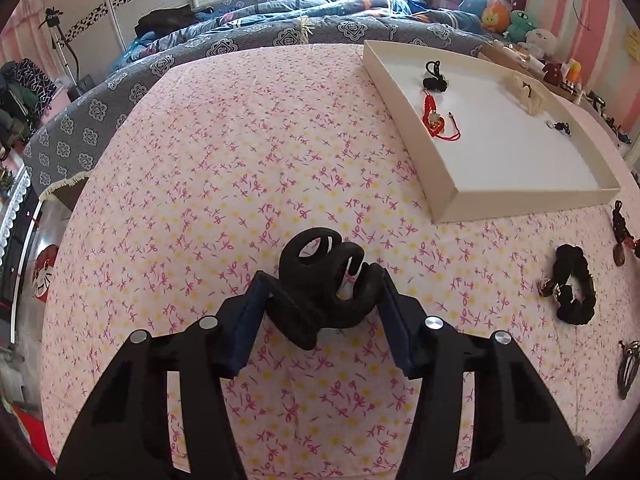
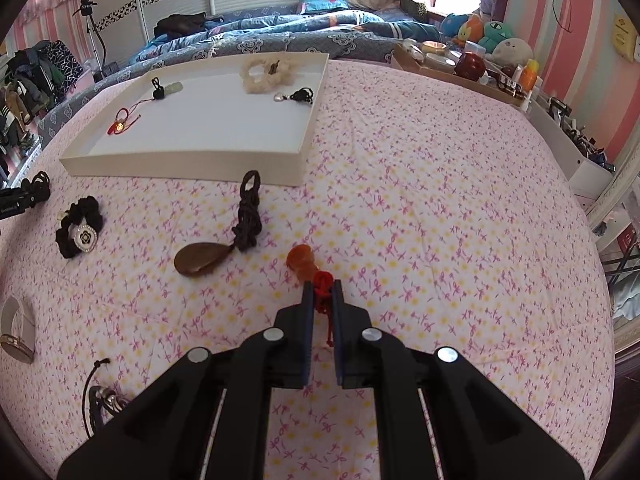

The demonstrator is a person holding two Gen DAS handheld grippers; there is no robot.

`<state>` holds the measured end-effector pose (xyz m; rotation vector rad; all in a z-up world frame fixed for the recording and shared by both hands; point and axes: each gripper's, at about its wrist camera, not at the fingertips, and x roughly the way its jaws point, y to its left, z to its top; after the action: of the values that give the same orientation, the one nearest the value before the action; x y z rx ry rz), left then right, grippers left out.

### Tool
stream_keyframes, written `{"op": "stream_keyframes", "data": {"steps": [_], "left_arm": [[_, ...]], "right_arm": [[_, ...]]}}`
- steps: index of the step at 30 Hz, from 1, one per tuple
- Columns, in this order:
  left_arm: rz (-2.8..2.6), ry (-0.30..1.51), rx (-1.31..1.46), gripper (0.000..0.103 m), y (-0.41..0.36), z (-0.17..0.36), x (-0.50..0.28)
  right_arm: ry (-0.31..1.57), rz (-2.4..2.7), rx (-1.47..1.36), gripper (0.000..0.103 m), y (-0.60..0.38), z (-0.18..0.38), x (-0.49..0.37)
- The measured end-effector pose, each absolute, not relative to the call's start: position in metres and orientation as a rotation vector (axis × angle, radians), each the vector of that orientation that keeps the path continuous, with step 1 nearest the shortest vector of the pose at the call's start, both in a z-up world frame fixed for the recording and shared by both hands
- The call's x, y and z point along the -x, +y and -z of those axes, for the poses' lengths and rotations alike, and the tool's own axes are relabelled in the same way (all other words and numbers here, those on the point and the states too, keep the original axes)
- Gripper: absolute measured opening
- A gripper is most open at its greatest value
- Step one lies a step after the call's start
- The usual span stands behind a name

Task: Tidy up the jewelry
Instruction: 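Close the left tool on the black claw hair clip while the right tool grasps the red tassel pendant, then carry the claw clip in the left tool while the right tool carries the tassel pendant over the tray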

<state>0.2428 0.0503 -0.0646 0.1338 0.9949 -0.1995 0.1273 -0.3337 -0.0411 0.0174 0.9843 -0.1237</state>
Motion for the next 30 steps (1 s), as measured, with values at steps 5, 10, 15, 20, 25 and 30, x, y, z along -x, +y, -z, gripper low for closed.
{"op": "stream_keyframes", "data": {"steps": [5,10,15,20,25,30], "left_arm": [[0.182,0.978,-0.103,0.052,0.056,0.055,-0.242],[0.158,0.937,-0.099,0.052,0.058,0.034,-0.236],[0.142,0.920,-0.079,0.052,0.056,0.008,-0.231],[0.171,0.917,-0.018,0.052,0.043,-0.020,-0.233],[0.209,0.891,-0.062,0.052,0.004,-0.042,-0.238],[0.272,0.897,-0.050,0.052,-0.036,-0.044,-0.263]], "right_arm": [[0.972,0.121,-0.022,0.008,-0.335,0.037,-0.129],[0.956,0.123,-0.014,0.008,-0.335,0.029,-0.129],[0.936,0.138,-0.009,0.008,-0.339,0.019,-0.133],[0.897,0.139,-0.020,0.008,-0.344,-0.002,-0.142],[0.852,0.129,-0.010,0.008,-0.346,-0.029,-0.163],[0.834,0.067,-0.013,0.008,-0.337,-0.050,-0.201]]}}
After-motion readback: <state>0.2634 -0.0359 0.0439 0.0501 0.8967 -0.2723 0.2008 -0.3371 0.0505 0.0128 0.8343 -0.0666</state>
